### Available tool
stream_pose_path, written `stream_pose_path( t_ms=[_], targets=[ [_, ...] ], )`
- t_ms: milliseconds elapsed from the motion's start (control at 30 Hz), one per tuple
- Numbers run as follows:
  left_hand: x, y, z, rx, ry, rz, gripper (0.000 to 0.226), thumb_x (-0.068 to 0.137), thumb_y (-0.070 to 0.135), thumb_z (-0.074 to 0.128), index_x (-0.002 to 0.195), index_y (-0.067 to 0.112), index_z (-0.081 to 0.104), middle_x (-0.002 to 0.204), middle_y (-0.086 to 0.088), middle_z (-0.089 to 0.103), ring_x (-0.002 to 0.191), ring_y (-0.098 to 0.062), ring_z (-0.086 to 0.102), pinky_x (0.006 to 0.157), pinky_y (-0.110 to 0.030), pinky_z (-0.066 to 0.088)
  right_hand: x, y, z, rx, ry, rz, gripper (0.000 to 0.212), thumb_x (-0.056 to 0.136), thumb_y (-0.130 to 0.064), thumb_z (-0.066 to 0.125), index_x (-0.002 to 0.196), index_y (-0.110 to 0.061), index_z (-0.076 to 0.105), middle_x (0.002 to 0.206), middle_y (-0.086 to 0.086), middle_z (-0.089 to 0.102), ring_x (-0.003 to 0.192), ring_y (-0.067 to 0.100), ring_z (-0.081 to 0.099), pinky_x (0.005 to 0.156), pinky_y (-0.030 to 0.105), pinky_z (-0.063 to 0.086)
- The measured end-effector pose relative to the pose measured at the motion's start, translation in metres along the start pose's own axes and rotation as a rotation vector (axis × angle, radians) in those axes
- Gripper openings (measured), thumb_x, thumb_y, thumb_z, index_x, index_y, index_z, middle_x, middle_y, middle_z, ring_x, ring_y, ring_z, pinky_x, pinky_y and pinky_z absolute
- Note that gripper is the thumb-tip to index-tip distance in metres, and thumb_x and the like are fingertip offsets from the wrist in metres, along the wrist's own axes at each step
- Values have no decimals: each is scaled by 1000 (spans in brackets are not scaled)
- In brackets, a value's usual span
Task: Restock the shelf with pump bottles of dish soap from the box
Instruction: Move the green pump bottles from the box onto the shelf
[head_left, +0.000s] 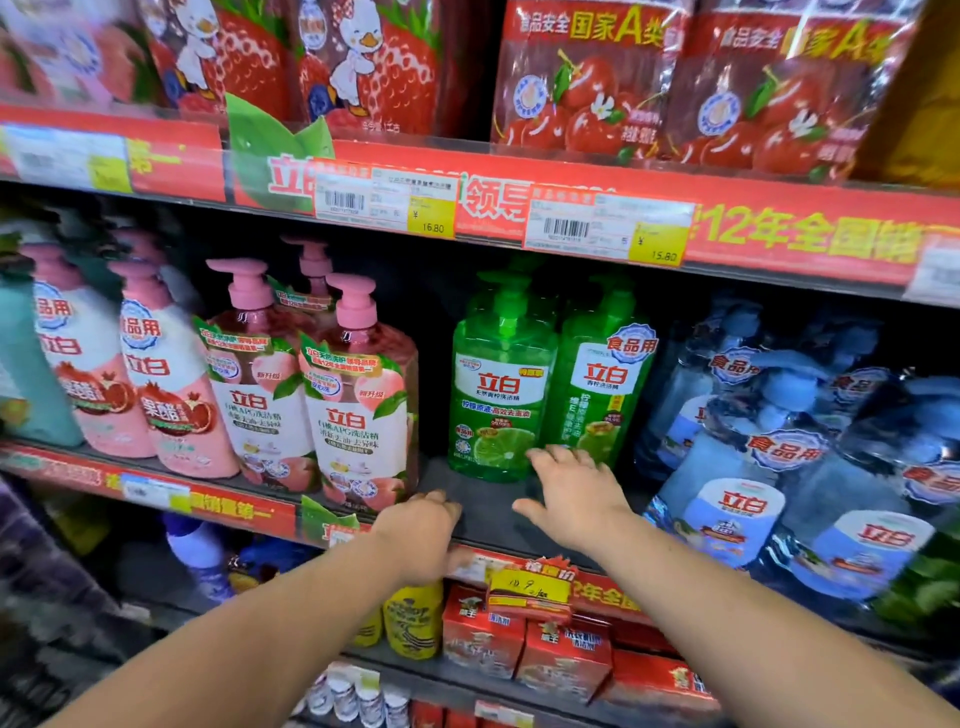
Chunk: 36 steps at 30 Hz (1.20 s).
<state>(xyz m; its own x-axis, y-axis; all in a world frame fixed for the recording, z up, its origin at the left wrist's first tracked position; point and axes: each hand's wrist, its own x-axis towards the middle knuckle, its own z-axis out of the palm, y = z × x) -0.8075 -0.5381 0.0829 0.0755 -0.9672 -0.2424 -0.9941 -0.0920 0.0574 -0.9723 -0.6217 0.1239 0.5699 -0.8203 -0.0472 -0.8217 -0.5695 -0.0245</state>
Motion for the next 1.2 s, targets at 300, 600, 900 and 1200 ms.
stream_pose_path(
  t_ms=[300,600,900,1200],
  targets=[
    [-57,-32,11,91,247,-114,57,89,50,45,135,17,39,143,-8,37,130,-29,35,102,-41,38,-13,-44,21,-27,-48,-192,72,89,-55,49,147,-24,22,156,3,22,144,28,18,114,50,20],
    [-159,-113,31,58,281,-386,56,85,51,49,128,16,42,136,-6,41,125,-27,41,97,-39,39,-19,-157,20,-61,-50,-405,73,87,-57,49,146,-24,23,152,2,27,141,27,23,112,48,23],
    [-362,-224,76,-6,307,-701,59,82,54,50,128,19,40,131,-5,43,123,-27,41,96,-39,39,-86,-373,33,-77,-75,-706,68,84,-57,52,141,-26,31,146,1,37,136,24,32,109,46,29],
    [-556,-311,128,-96,321,-1006,65,80,56,53,133,22,37,135,-3,42,126,-26,39,101,-40,38,-181,-578,53,-69,-119,-996,68,86,-55,52,142,-23,31,147,2,37,136,26,32,109,47,29]
  ],
)
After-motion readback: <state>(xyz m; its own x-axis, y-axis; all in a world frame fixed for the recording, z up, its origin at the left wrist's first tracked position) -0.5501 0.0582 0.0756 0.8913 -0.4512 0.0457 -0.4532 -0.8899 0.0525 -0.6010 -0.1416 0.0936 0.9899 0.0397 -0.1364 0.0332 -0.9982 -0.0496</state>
